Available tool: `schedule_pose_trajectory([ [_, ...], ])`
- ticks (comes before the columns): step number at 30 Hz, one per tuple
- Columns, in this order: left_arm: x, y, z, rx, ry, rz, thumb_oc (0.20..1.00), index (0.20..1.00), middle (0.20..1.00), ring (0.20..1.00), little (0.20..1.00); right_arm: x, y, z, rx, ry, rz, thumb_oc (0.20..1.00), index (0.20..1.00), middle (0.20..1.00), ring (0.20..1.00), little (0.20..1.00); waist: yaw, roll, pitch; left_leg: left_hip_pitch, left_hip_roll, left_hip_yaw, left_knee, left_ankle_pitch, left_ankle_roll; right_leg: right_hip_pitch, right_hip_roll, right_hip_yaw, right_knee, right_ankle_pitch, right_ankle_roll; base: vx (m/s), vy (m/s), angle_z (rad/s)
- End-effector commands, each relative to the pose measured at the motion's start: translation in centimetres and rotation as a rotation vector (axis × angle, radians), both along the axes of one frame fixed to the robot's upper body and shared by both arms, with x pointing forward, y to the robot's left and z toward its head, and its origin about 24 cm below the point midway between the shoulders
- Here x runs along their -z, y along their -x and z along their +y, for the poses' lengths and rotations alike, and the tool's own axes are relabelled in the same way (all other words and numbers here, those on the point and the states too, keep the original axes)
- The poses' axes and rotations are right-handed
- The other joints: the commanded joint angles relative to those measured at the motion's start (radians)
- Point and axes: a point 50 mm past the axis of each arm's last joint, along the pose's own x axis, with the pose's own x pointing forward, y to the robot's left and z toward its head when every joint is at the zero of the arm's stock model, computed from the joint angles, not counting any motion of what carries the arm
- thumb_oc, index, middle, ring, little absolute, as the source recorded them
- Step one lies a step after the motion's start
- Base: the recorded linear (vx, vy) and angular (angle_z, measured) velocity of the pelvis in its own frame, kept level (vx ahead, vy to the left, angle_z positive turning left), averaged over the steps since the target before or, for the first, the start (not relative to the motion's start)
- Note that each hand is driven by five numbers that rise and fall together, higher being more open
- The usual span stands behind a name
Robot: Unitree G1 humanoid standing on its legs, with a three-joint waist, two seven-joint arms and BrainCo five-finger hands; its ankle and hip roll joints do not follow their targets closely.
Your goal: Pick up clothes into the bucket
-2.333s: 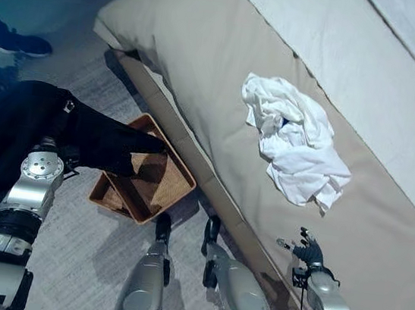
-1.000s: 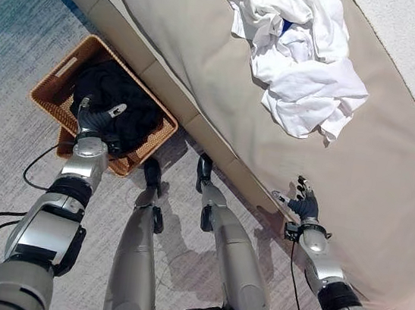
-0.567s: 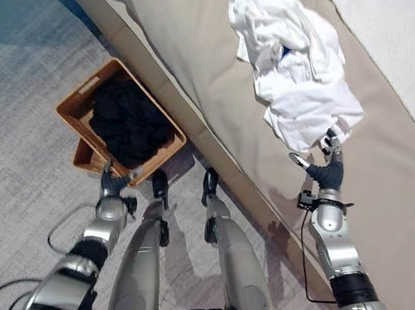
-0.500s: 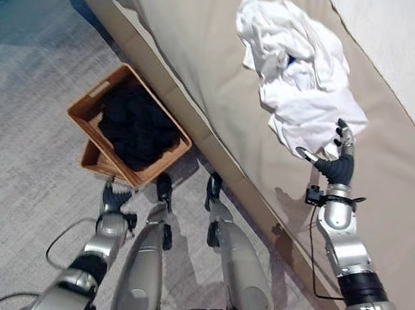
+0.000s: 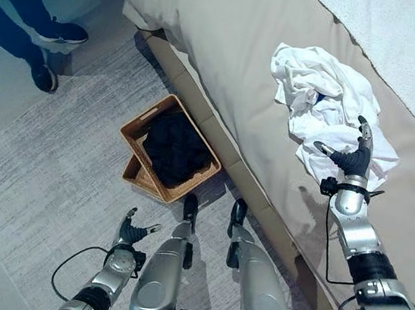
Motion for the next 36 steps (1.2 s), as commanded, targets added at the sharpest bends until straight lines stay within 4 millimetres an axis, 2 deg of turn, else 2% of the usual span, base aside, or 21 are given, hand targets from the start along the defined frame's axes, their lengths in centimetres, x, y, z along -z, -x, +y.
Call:
schedule_pose_trajectory([
  [1,-0.1,0.0,-0.8,0.061,-0.002,-0.022,1.0,1.0,1.0,1.0,1.0,-2.1,-0.4,-3.8,0.135,0.236,0.073,1.0,1.0,1.0,1.0,1.0,0.031,-0.005,-0.084,-0.008,0.025,-0.022,0.06,-0.058,-0.02,-0.038,-0.108,0.018,0.158,-0.086,0.105,-0.01,-0.021,0.07],
  [2,-0.2,-0.1,-0.8,0.06,-0.001,-0.023,1.0,1.0,1.0,1.0,1.0,-2.2,-0.5,-3.7,0.135,0.237,0.071,1.0,1.0,1.0,1.0,1.0,0.03,-0.004,-0.085,-0.012,0.025,-0.022,0.059,-0.054,-0.02,-0.041,-0.107,0.018,0.155,-0.081,0.105,0.01,-0.047,0.05],
  [3,-0.4,-0.2,-1.1,0.076,0.011,-0.035,1.0,1.0,1.0,1.0,1.0,-2.5,-0.7,-5.8,0.21,0.312,0.174,1.0,1.0,1.0,1.0,1.0,0.037,0.008,-0.076,-0.016,0.023,-0.032,0.054,-0.05,-0.021,-0.053,-0.11,0.012,0.18,-0.096,0.102,-0.01,-0.02,0.03],
  [4,-0.4,-0.3,-1.2,0.075,0.012,-0.036,1.0,1.0,1.0,1.0,1.0,-2.6,-0.8,-5.8,0.209,0.313,0.173,1.0,1.0,1.0,1.0,1.0,0.036,0.009,-0.077,-0.02,0.023,-0.032,0.053,-0.047,-0.02,-0.056,-0.109,0.011,0.176,-0.091,0.102,0.02,-0.039,0.13],
  [6,-0.1,-0.2,-1.7,0.081,0.02,-0.019,1.0,1.0,1.0,1.0,1.0,-2.9,-1.0,-7.5,0.289,0.349,0.274,1.0,1.0,1.0,1.0,1.0,0.039,0.024,-0.062,-0.028,0.02,-0.042,0.043,-0.039,-0.02,-0.079,-0.114,0.012,0.207,-0.106,0.095,0.02,-0.029,0.15],
  [9,-0.1,-0.5,-2.3,0.085,0.028,-0.014,1.0,1.0,1.0,1.0,1.0,-3.4,-1.2,-8.5,0.345,0.393,0.362,1.0,1.0,1.0,1.0,1.0,0.038,0.043,-0.044,-0.05,0.016,-0.048,0.04,-0.028,-0.022,-0.108,-0.12,0.008,0.223,-0.11,0.089,0.0,-0.029,0.11],
  [13,-0.2,-0.9,-3.0,0.103,0.025,-0.019,1.0,1.0,1.0,1.0,1.0,-5.0,-1.7,-8.8,0.373,0.455,0.385,1.0,1.0,1.0,1.0,1.0,0.037,0.062,-0.019,-0.076,0.015,-0.048,0.038,-0.021,-0.024,-0.148,-0.122,0.016,0.242,-0.115,0.085,-0.01,-0.009,0.08],
  [14,-0.5,-1.5,-3.6,0.12,0.034,-0.036,1.0,1.0,1.0,1.0,1.0,-6.1,-2.4,-8.4,0.369,0.486,0.395,1.0,1.0,1.0,1.0,1.0,0.036,0.071,0.003,-0.104,0.015,-0.047,0.044,-0.016,-0.025,-0.185,-0.122,0.025,0.256,-0.114,0.083,-0.02,-0.004,0.05],
  [15,-0.5,-1.6,-3.6,0.12,0.034,-0.036,1.0,1.0,1.0,1.0,1.0,-6.1,-2.4,-8.4,0.369,0.486,0.395,1.0,1.0,1.0,1.0,1.0,0.036,0.071,0.003,-0.104,0.015,-0.047,0.044,-0.016,-0.025,-0.185,-0.122,0.025,0.256,-0.114,0.083,0.0,0.0,0.0],
  [17,-1.1,-2.4,-4.5,0.144,0.052,-0.064,1.0,1.0,1.0,1.0,1.0,-7.8,-3.1,-8.0,0.372,0.509,0.384,1.0,1.0,1.0,1.0,1.0,0.041,0.082,0.003,-0.167,0.013,-0.044,0.05,-0.01,-0.025,-0.263,-0.118,0.041,0.272,-0.109,0.081,0.0,0.0,0.0],
  [21,-2.1,-3.3,-5.4,0.165,0.083,-0.116,1.0,1.0,1.0,1.0,1.0,-8.6,-3.3,-8.0,0.372,0.497,0.387,1.0,1.0,1.0,1.0,1.0,0.045,0.094,0.003,-0.225,0.014,-0.043,0.056,-0.003,-0.026,-0.334,-0.117,0.055,0.285,-0.105,0.08,0.01,-0.011,-0.04],
  [25,-4.2,-4.6,-6.8,0.213,0.166,-0.212,1.0,1.0,1.0,1.0,1.0,-9.9,-3.5,-8.3,0.351,0.435,0.401,1.0,1.0,1.0,1.0,1.0,0.054,0.119,0.003,-0.291,0.007,-0.043,0.05,0.008,-0.025,-0.426,-0.118,0.074,0.312,-0.101,0.08,0.0,0.0,0.0],
  [27,-4.2,-4.6,-7.1,0.224,0.18,-0.213,1.0,1.0,1.0,1.0,1.0,-10.1,-3.5,-8.4,0.345,0.434,0.411,1.0,1.0,1.0,1.0,1.0,0.055,0.124,0.003,-0.302,0.006,-0.041,0.048,0.01,-0.025,-0.439,-0.12,0.077,0.315,-0.101,0.08,0.0,0.0,0.0],
  [28,-4.6,-4.8,-7.5,0.232,0.202,-0.225,1.0,1.0,1.0,1.0,1.0,-10.9,-3.5,-8.5,0.347,0.399,0.387,0.31,0.31,0.31,0.31,0.31,0.055,0.131,0.003,-0.31,0.004,-0.038,0.042,0.013,-0.023,-0.457,-0.122,0.082,0.317,-0.101,0.08,0.02,0.035,-0.01],
  [29,-4.7,-4.9,-7.6,0.227,0.212,-0.228,1.0,1.0,1.0,1.0,1.0,-11.2,-3.6,-8.4,0.349,0.384,0.362,0.2,0.2,0.2,0.2,0.2,0.056,0.134,0.003,-0.312,0.002,-0.037,0.039,0.013,-0.022,-0.466,-0.124,0.085,0.321,-0.099,0.08,0.03,0.042,0.0],
  [33,-4.9,-5.1,-7.9,0.226,0.213,-0.237,1.0,1.0,1.0,1.0,1.0,-11.6,-3.6,-8.4,0.35,0.376,0.334,0.2,0.2,0.2,0.2,0.2,0.054,0.138,0.003,-0.32,-0.001,-0.035,0.035,0.014,-0.02,-0.479,-0.125,0.096,0.32,-0.098,0.08,0.0,0.008,0.0],
  [36,-4.9,-5.5,-7.7,0.197,0.201,-0.244,1.0,1.0,1.0,1.0,1.0,-12.7,-4.0,-7.7,0.349,0.331,0.237,0.2,0.2,0.2,0.2,0.2,0.047,0.125,0.003,-0.314,-0.004,-0.038,0.033,0.012,-0.019,-0.468,-0.122,0.097,0.308,-0.094,0.082,0.0,0.001,-0.02],
])
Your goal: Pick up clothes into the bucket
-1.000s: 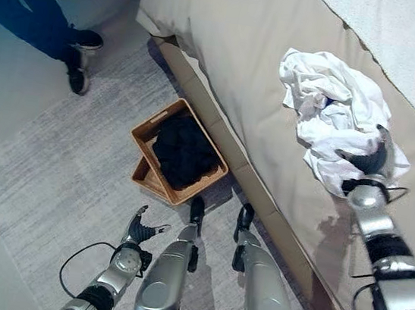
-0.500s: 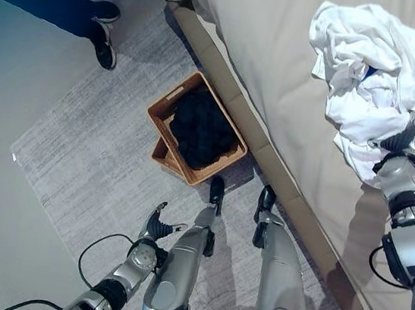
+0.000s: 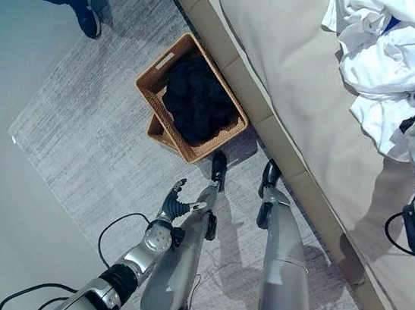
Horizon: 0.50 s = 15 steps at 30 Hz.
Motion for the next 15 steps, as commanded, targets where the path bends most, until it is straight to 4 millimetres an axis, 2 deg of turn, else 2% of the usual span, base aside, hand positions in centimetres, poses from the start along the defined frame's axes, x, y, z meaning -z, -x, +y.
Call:
schedule_pose_trajectory([
  [1,-0.2,-0.5,-0.2,-0.023,0.0,-0.016,1.0,1.0,1.0,1.0,1.0,1.9,0.0,0.0,-0.006,-0.059,0.028,0.2,0.2,0.2,0.2,0.2,0.005,-0.005,0.013,0.077,0.039,-0.022,0.043,-0.075,-0.039,0.111,-0.049,0.071,-0.088,0.038,0.117,0.0,0.0,0.0],
  [3,-0.1,-0.5,0.1,-0.039,-0.01,-0.019,1.0,1.0,1.0,1.0,1.0,1.0,-0.1,0.3,-0.03,-0.078,-0.063,0.2,0.2,0.2,0.2,0.2,-0.002,-0.015,0.013,0.09,0.039,-0.025,0.045,-0.077,-0.04,0.13,-0.048,0.071,-0.095,0.042,0.12,0.0,0.0,0.0],
  [6,0.0,-0.5,1.0,-0.077,-0.029,-0.021,1.0,1.0,1.0,1.0,1.0,-1.0,0.0,1.1,-0.093,-0.067,-0.211,0.2,0.2,0.2,0.2,0.2,-0.02,-0.047,0.013,0.12,0.042,-0.026,0.049,-0.085,-0.042,0.173,-0.044,0.072,-0.117,0.05,0.123,0.0,0.0,0.0],
  [7,0.0,-0.5,1.0,-0.077,-0.029,-0.021,1.0,1.0,1.0,1.0,1.0,-1.0,0.0,1.1,-0.093,-0.067,-0.211,0.2,0.2,0.2,0.2,0.2,-0.02,-0.047,0.013,0.12,0.042,-0.026,0.049,-0.085,-0.042,0.173,-0.043,0.072,-0.118,0.05,0.123,0.0,0.0,0.0],
  [8,0.3,-0.3,2.1,-0.119,-0.047,-0.013,1.0,1.0,1.0,1.0,1.0,-3.4,0.3,2.6,-0.18,0.006,-0.356,0.2,0.2,0.2,0.2,0.2,-0.04,-0.079,0.013,0.145,0.045,-0.02,0.054,-0.095,-0.042,0.206,-0.035,0.077,-0.135,0.058,0.126,-0.03,-0.001,-0.03],
  [9,0.3,-0.2,2.5,-0.137,-0.055,-0.015,1.0,1.0,1.0,1.0,1.0,-4.7,0.6,3.5,-0.218,0.032,-0.431,0.2,0.2,0.2,0.2,0.2,-0.044,-0.094,0.013,0.153,0.047,-0.017,0.058,-0.096,-0.042,0.224,-0.032,0.077,-0.148,0.07,0.128,-0.02,0.004,-0.07],
  [11,0.6,0.1,3.6,-0.169,-0.08,-0.006,1.0,1.0,1.0,1.0,1.0,-6.7,1.7,4.3,-0.258,0.078,-0.562,0.2,0.2,0.2,0.2,0.2,-0.056,-0.121,0.013,0.189,0.05,-0.01,0.064,-0.109,-0.04,0.27,-0.024,0.081,-0.168,0.079,0.133,-0.02,0.012,-0.12],
  [12,0.6,0.1,3.6,-0.169,-0.08,-0.006,1.0,1.0,1.0,1.0,1.0,-6.7,1.7,4.3,-0.257,0.078,-0.562,0.2,0.2,0.2,0.2,0.2,-0.055,-0.121,0.013,0.189,0.05,-0.01,0.064,-0.109,-0.04,0.27,-0.023,0.081,-0.169,0.08,0.133,-0.02,0.014,-0.17],
  [13,0.9,0.5,4.5,-0.194,-0.1,0.005,1.0,1.0,1.0,1.0,1.0,-8.5,3.2,5.1,-0.291,0.142,-0.675,0.2,0.2,0.2,0.2,0.2,-0.065,-0.148,0.013,0.233,0.054,-0.002,0.067,-0.122,-0.038,0.324,-0.017,0.086,-0.19,0.087,0.138,0.01,0.012,-0.15],
  [15,1.0,0.8,5.4,-0.214,-0.115,0.012,1.0,1.0,1.0,1.0,1.0,-9.7,4.6,5.0,-0.288,0.19,-0.757,0.2,0.2,0.2,0.2,0.2,-0.072,-0.169,0.013,0.289,0.057,0.005,0.07,-0.139,-0.037,0.385,-0.014,0.085,-0.206,0.086,0.143,0.01,0.018,-0.15],
])
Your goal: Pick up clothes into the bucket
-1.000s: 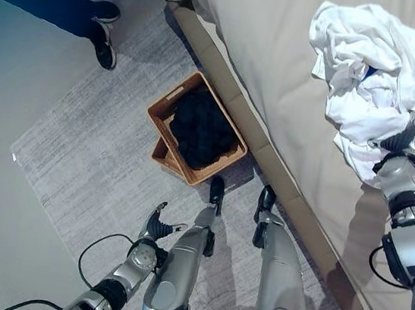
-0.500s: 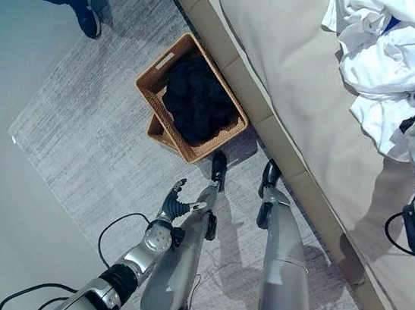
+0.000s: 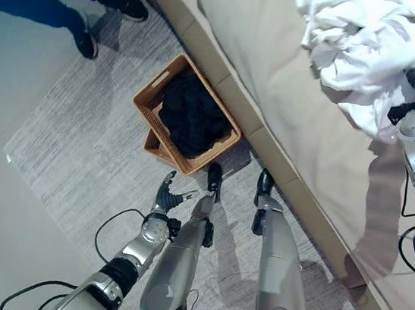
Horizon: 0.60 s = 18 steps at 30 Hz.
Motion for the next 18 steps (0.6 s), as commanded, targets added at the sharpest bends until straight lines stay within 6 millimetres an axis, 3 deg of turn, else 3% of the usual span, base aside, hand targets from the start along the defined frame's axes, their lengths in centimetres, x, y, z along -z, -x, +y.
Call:
schedule_pose_trajectory([
  [1,1.4,1.7,2.6,-0.05,-0.087,0.044,1.0,1.0,1.0,1.0,1.0,-6.1,3.1,-0.7,0.054,0.045,-0.342,0.2,0.2,0.2,0.2,0.2,0.002,-0.115,0.001,0.099,0.037,-0.009,0.074,-0.126,-0.034,0.147,-0.051,0.073,-0.084,0.046,0.121,0.0,0.028,-0.19],
  [3,1.8,2.4,3.8,-0.072,-0.106,0.065,1.0,1.0,1.0,1.0,1.0,-7.6,5.0,-0.8,0.061,0.071,-0.45,0.2,0.2,0.2,0.2,0.2,-0.001,-0.141,-0.026,0.173,0.037,-0.003,0.07,-0.15,-0.032,0.235,-0.044,0.074,-0.114,0.042,0.126,0.04,0.02,-0.17],
  [6,2.3,3.2,4.6,-0.079,-0.118,0.095,1.0,1.0,1.0,1.0,1.0,-7.9,5.5,-0.7,0.061,0.094,-0.465,0.2,0.2,0.2,0.2,0.2,0.002,-0.157,-0.059,0.202,0.038,0.007,0.067,-0.155,-0.03,0.276,-0.044,0.072,-0.147,0.053,0.129,0.06,0.015,-0.15],
  [7,2.7,3.9,5.4,-0.086,-0.13,0.119,1.0,1.0,1.0,1.0,1.0,-9.0,6.0,-0.9,0.059,0.107,-0.48,0.2,0.2,0.2,0.2,0.2,0.008,-0.172,-0.093,0.239,0.038,0.018,0.071,-0.176,-0.029,0.325,-0.04,0.074,-0.178,0.054,0.135,0.05,0.012,-0.12],
  [18,4.5,7.3,7.3,-0.107,-0.119,0.236,1.0,1.0,1.0,1.0,1.0,-12.7,7.2,-1.2,0.031,0.12,-0.502,0.2,0.2,0.2,0.2,0.2,0.035,-0.225,-0.232,0.345,0.053,0.046,0.08,-0.212,-0.025,0.456,-0.025,0.078,-0.249,0.065,0.141,0.05,0.012,-0.11],
])
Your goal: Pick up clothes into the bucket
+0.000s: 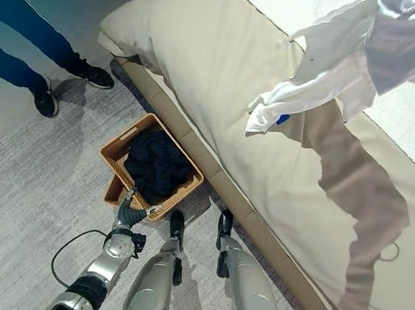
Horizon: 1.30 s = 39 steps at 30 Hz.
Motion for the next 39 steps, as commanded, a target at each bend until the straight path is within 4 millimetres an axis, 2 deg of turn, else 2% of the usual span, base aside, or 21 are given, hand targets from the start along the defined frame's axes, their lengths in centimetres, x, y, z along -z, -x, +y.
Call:
schedule_pose_trajectory([
  [1,2.1,3.8,1.3,0.014,-0.036,0.118,1.0,1.0,1.0,1.0,1.0,-3.5,1.7,0.2,-0.009,0.059,-0.092,0.2,0.2,0.2,0.2,0.2,0.028,-0.07,-0.184,0.026,0.031,-0.029,0.096,-0.139,-0.024,0.034,-0.078,0.016,0.059,-0.047,0.114,0.06,0.007,0.0],
  [5,2.0,4.2,1.2,0.035,-0.005,0.121,1.0,1.0,1.0,1.0,1.0,-4.5,1.9,-0.4,0.027,0.054,-0.076,0.2,0.2,0.2,0.2,0.2,0.032,-0.081,-0.23,0.058,0.037,-0.028,0.081,-0.143,-0.025,0.067,-0.074,0.008,0.036,-0.047,0.115,0.06,0.0,-0.02],
  [10,1.1,3.7,1.0,0.077,0.024,0.077,1.0,1.0,1.0,1.0,1.0,-5.4,1.4,-0.7,0.042,0.038,-0.044,0.2,0.2,0.2,0.2,0.2,0.037,-0.092,-0.273,0.09,0.042,-0.023,0.06,-0.144,-0.03,0.106,-0.072,0.003,0.009,-0.042,0.117,0.03,0.005,0.0],
  [17,-0.4,2.8,0.6,0.115,0.055,0.001,1.0,1.0,1.0,1.0,1.0,-5.3,0.1,-0.9,0.03,0.006,0.041,0.2,0.2,0.2,0.2,0.2,0.038,-0.096,-0.304,0.122,0.047,-0.019,0.044,-0.143,-0.035,0.138,-0.07,-0.002,-0.006,-0.042,0.119,0.01,0.001,0.0],
  [18,-0.4,2.7,0.5,0.122,0.054,0.001,1.0,1.0,1.0,1.0,1.0,-4.2,-0.8,-1.4,0.039,-0.01,0.117,0.341,0.341,0.341,0.341,0.341,0.041,-0.098,-0.308,0.125,0.047,-0.02,0.042,-0.142,-0.035,0.141,-0.07,-0.003,-0.008,-0.042,0.118,0.0,0.0,0.0],
  [19,-0.4,2.7,0.5,0.122,0.055,0.001,1.0,1.0,1.0,1.0,1.0,-4.3,-0.8,-1.4,0.038,-0.009,0.117,0.652,0.652,0.652,0.652,0.652,0.041,-0.097,-0.308,0.126,0.047,-0.019,0.041,-0.141,-0.035,0.141,-0.07,-0.003,-0.008,-0.041,0.118,0.0,0.0,0.0],
  [20,-0.4,2.7,0.5,0.127,0.052,0.004,1.0,1.0,1.0,1.0,1.0,-4.0,-1.2,-1.5,0.038,-0.011,0.159,1.0,1.0,1.0,1.0,1.0,0.041,-0.097,-0.31,0.128,0.046,-0.019,0.039,-0.14,-0.035,0.143,-0.07,-0.003,-0.009,-0.041,0.118,0.0,0.0,0.0],
  [22,0.0,2.8,0.2,0.139,0.059,0.022,1.0,1.0,1.0,1.0,1.0,-2.8,-2.6,-2.1,0.048,-0.048,0.285,1.0,1.0,1.0,1.0,1.0,0.044,-0.097,-0.306,0.13,0.046,-0.02,0.034,-0.135,-0.036,0.143,-0.07,-0.007,-0.01,-0.038,0.116,0.0,0.0,0.0],
  [24,0.3,3.0,-0.1,0.146,0.068,0.038,1.0,1.0,1.0,1.0,1.0,-2.2,-3.3,-2.1,0.052,-0.063,0.336,0.2,0.2,0.2,0.2,0.2,0.046,-0.096,-0.303,0.129,0.046,-0.023,0.033,-0.132,-0.037,0.144,-0.071,-0.007,-0.012,-0.036,0.115,0.0,0.0,0.0],
  [30,1.5,3.9,-0.3,0.133,0.075,0.101,1.0,1.0,1.0,1.0,1.0,-1.2,-4.3,-1.9,0.049,-0.08,0.393,0.2,0.2,0.2,0.2,0.2,0.045,-0.086,-0.294,0.124,0.044,-0.035,0.033,-0.126,-0.039,0.144,-0.072,-0.01,-0.012,-0.036,0.113,0.0,0.0,0.0],
  [39,2.0,4.0,-0.3,0.113,0.076,0.121,1.0,1.0,1.0,1.0,1.0,-1.4,-4.4,-1.7,0.05,-0.066,0.388,0.2,0.2,0.2,0.2,0.2,0.05,-0.081,-0.295,0.124,0.04,-0.051,0.034,-0.125,-0.041,0.157,-0.076,-0.018,-0.012,-0.041,0.11,0.01,-0.005,0.05],
])
